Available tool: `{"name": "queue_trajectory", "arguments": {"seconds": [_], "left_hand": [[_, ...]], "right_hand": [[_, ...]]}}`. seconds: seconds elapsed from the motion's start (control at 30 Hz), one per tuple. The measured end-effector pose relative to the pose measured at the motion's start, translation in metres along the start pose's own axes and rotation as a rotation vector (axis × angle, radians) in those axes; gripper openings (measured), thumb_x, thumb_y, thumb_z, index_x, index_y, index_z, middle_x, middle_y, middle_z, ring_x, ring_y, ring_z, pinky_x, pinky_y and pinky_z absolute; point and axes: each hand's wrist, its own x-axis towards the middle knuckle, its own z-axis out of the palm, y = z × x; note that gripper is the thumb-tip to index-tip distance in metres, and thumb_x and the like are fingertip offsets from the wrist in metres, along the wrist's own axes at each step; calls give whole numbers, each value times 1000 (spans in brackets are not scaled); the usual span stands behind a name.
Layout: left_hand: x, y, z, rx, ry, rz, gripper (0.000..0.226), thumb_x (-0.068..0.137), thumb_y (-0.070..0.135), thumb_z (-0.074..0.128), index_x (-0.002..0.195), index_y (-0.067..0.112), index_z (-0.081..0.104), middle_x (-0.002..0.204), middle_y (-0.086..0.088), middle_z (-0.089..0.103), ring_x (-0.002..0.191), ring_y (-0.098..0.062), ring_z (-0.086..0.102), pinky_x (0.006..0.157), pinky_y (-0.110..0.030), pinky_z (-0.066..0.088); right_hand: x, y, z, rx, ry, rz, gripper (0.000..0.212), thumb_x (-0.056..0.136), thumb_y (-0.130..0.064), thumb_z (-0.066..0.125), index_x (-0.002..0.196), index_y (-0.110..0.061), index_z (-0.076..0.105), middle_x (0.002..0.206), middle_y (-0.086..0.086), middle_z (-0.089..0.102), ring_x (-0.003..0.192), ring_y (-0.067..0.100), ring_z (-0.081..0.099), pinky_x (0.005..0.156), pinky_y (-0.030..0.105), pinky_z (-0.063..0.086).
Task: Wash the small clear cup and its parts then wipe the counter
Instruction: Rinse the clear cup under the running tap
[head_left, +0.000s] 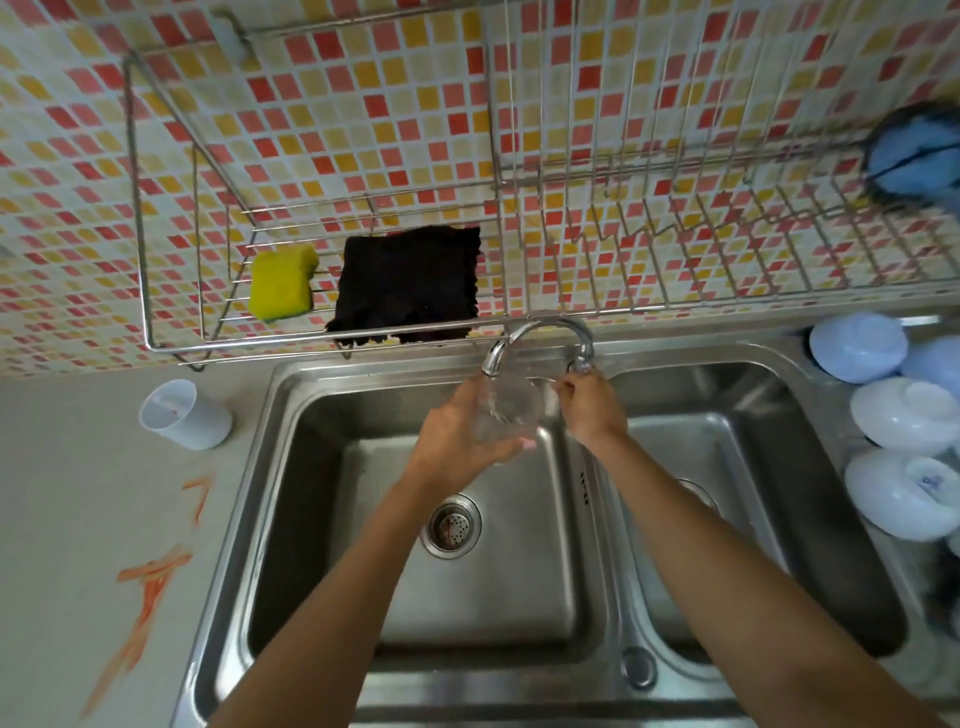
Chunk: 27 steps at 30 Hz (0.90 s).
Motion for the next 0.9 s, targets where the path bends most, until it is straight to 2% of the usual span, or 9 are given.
{"name": "queue_trajectory", "arguments": {"seconds": [0.07, 0.13, 0.27, 0.37, 0.47, 0.63, 0.73, 0.8, 0.9], "left_hand": [[1, -1, 0, -47, 61, -15, 63, 62, 45, 85, 112, 27, 50, 93, 21, 63, 85, -5, 61, 75, -16, 47], [1, -2, 0, -28, 50, 10, 70, 63, 43, 85, 121, 26, 49, 97, 21, 61, 91, -5, 60, 79, -18, 46], [3, -8, -2, -1, 93, 20, 76, 66, 40, 84, 129, 28, 45, 114, 9, 61, 101, -14, 58, 83, -22, 46], [3, -11, 1, 42, 9, 77, 77, 67, 36, 84, 131, 27, 42, 120, 6, 60, 103, -12, 57, 81, -16, 39], [4, -14, 3, 14, 34, 75, 77, 67, 31, 85, 131, 28, 42, 123, 8, 58, 104, -10, 55, 80, -12, 36], [2, -16, 8, 30, 24, 103, 80, 64, 32, 87, 132, 26, 44, 122, 7, 60, 102, -7, 56, 82, -12, 39], [9, -12, 12, -9, 16, 52, 75, 64, 42, 85, 125, 24, 47, 114, 9, 62, 99, -10, 59, 83, -23, 48], [16, -5, 13, 13, -30, 34, 75, 65, 45, 85, 125, 21, 48, 109, 10, 60, 96, -11, 57, 81, -23, 46], [21, 3, 12, -36, 36, 13, 74, 64, 44, 85, 126, 25, 49, 102, 15, 58, 92, -6, 55, 79, -18, 40]], "right_hand": [[0, 0, 1, -8, 4, 2, 32, 99, -32, 51, 106, -8, 71, 119, 17, 58, 103, 32, 59, 86, 36, 49], [0, -1, 1, -34, 2, -4, 33, 100, -33, 49, 107, -9, 71, 118, 17, 58, 102, 32, 59, 86, 38, 50], [-1, 0, 0, -46, -4, -19, 34, 101, -33, 47, 110, -9, 69, 120, 16, 56, 103, 31, 59, 87, 43, 51], [-1, 1, 1, -72, 0, -40, 35, 101, -33, 46, 110, -7, 68, 119, 17, 56, 103, 31, 59, 87, 40, 51], [-2, 1, 1, -83, 4, -45, 36, 102, -30, 43, 112, -5, 67, 122, 18, 55, 107, 32, 57, 90, 38, 48], [0, 3, 1, -82, -4, -65, 37, 103, -27, 38, 111, -5, 67, 124, 18, 55, 115, 32, 53, 98, 40, 45], [0, 5, 1, -87, -7, -63, 37, 103, -28, 39, 111, -6, 67, 123, 18, 55, 114, 32, 54, 97, 41, 46], [0, 5, 1, -77, -14, -58, 37, 103, -30, 40, 113, -7, 67, 124, 17, 54, 114, 32, 54, 97, 42, 46], [0, 3, -1, -60, -23, -41, 38, 103, -32, 40, 115, -7, 65, 125, 17, 53, 115, 32, 53, 97, 44, 47]]}}
